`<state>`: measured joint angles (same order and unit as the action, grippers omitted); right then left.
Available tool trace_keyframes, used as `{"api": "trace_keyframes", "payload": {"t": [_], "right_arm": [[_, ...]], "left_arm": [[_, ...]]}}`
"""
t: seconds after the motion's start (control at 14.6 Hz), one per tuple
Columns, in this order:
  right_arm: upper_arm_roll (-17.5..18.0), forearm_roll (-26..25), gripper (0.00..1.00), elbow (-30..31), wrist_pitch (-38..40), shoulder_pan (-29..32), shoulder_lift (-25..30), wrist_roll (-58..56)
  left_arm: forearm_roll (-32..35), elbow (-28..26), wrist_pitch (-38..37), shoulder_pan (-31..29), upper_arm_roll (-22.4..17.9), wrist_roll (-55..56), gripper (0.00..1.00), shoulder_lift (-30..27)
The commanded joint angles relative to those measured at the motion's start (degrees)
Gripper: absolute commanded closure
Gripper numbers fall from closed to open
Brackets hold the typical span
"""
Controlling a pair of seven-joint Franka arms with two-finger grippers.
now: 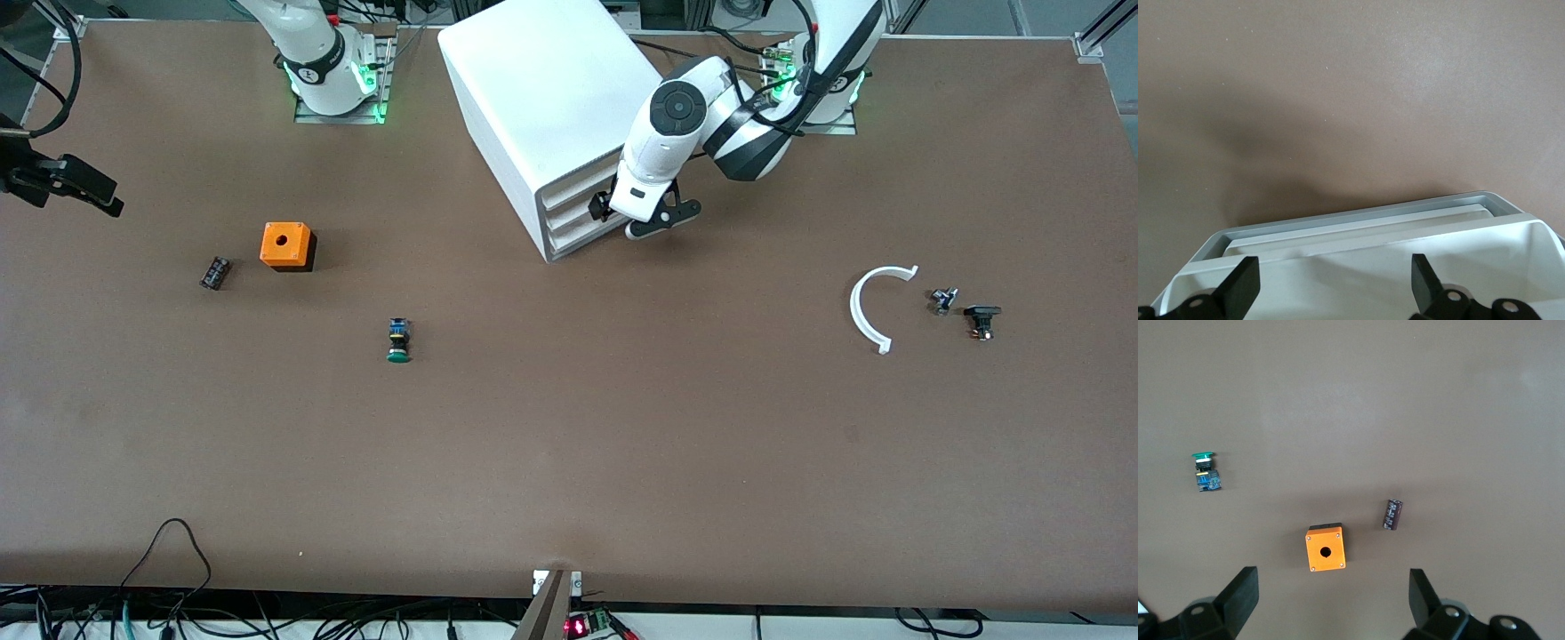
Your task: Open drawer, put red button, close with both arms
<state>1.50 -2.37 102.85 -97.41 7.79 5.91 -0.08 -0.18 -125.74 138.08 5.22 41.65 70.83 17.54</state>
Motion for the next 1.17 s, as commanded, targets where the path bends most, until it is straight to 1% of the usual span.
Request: {"api": "trace_keyframes", "payload": {"t": [0.0, 0.21, 0.27, 0.41, 0.48, 0.62, 0.69, 0.82, 1.1], "right_arm": [[-0.27, 1.67, 0.0, 0.17, -1.64, 0.2, -0.1, -2.72], [-0.27, 1.93, 0.0, 0.07, -1.82, 0.2, -0.11, -2.73], [-0.27, 1.94, 0.0, 0.07, -1.9, 0.2, -0.28, -2.73], [-0.27, 1.85, 0.0, 0.07, -2.08, 0.2, -0.55, -2.73], [-0.27, 1.85, 0.0, 0.07, -2.08, 0.2, -0.55, -2.64], [-0.44, 2.02, 0.0, -0.1, -2.17, 0.29, -0.46, -2.38], [-0.44, 2.02, 0.0, -0.19, -2.17, 0.29, -0.55, -2.29], [-0.44, 2.02, 0.0, -0.19, -2.17, 0.29, -0.55, -2.29], [-0.44, 2.02, 0.0, -0.8, -2.7, 0.38, -0.63, -2.38]], "left_arm": [[-0.7, -0.65, -0.97, -1.87, 0.28, 0.09, 0.0, -3.55], [-0.26, -0.03, -0.18, -6.88, -0.16, 0.01, 0.0, -6.81], [-0.17, 1.45, -0.09, -8.29, -0.86, 0.01, 0.0, -7.25], [0.09, 3.48, -0.17, -10.23, -5.32, -0.87, 0.0, -8.91], [0.1, 4.44, -0.35, -11.1, -7.7, -3.22, 0.0, -9.71], [-0.34, 6.9, -2.71, -12.6, -11.92, -13.91, 0.0, -10.76], [-0.52, 8.48, -5.25, -12.61, -13.94, -19.97, 0.0, -11.64], [-0.52, 12.69, -12.79, -12.69, -17.19, -30.36, 0.0, -13.48], [-0.61, 25.42, -33.61, -12.61, -23.26, -48.38, 0.0, -16.83]]}}
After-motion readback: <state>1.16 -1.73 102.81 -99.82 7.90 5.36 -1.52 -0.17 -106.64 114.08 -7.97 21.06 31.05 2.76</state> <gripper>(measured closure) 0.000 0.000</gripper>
